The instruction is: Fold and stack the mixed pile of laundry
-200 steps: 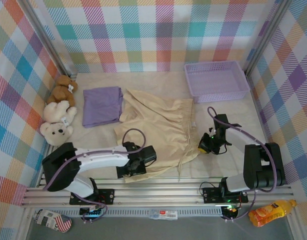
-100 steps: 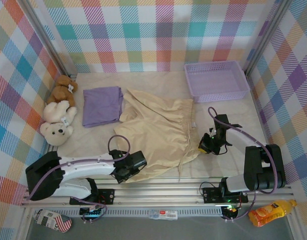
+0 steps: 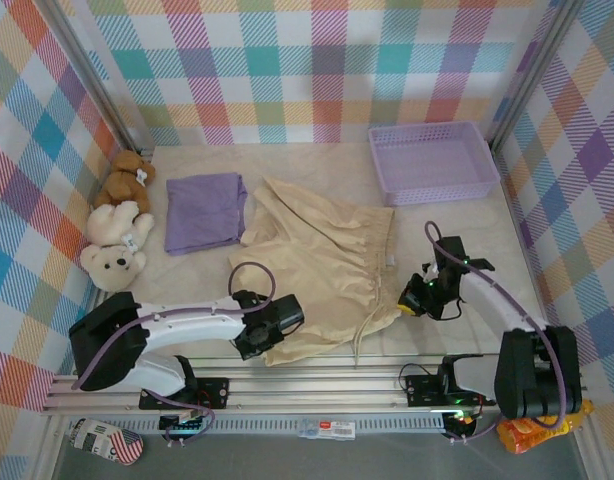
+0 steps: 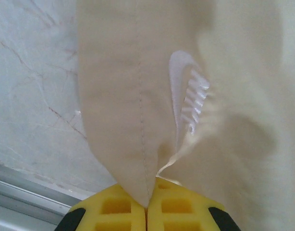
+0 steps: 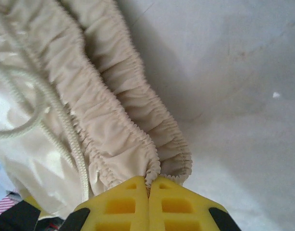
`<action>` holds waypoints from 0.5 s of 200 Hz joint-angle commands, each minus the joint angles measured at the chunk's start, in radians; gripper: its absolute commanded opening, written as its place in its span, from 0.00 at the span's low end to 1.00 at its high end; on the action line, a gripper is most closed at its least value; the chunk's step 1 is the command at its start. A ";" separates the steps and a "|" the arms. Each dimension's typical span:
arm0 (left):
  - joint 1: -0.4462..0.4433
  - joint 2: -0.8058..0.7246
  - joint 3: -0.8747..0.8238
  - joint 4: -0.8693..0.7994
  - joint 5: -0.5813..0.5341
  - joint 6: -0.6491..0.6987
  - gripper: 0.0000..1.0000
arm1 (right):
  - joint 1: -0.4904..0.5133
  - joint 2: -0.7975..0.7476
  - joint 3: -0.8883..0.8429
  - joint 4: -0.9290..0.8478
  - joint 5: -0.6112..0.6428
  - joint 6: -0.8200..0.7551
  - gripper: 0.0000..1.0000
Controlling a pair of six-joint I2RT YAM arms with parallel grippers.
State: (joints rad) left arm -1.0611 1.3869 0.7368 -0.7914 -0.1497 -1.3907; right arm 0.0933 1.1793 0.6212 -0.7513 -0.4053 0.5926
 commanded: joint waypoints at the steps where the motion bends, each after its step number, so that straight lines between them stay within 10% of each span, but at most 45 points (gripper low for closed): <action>1: 0.085 -0.072 0.110 -0.069 -0.043 0.100 0.00 | 0.006 -0.063 0.052 -0.097 -0.064 0.044 0.00; 100: 0.609 0.154 0.683 -0.030 -0.004 0.558 0.00 | -0.007 0.255 0.480 0.144 -0.103 0.229 0.06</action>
State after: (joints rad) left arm -0.5137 1.4277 1.2819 -0.8379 -0.1577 -0.9817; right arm 0.0929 1.3426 1.0031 -0.7033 -0.4923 0.7528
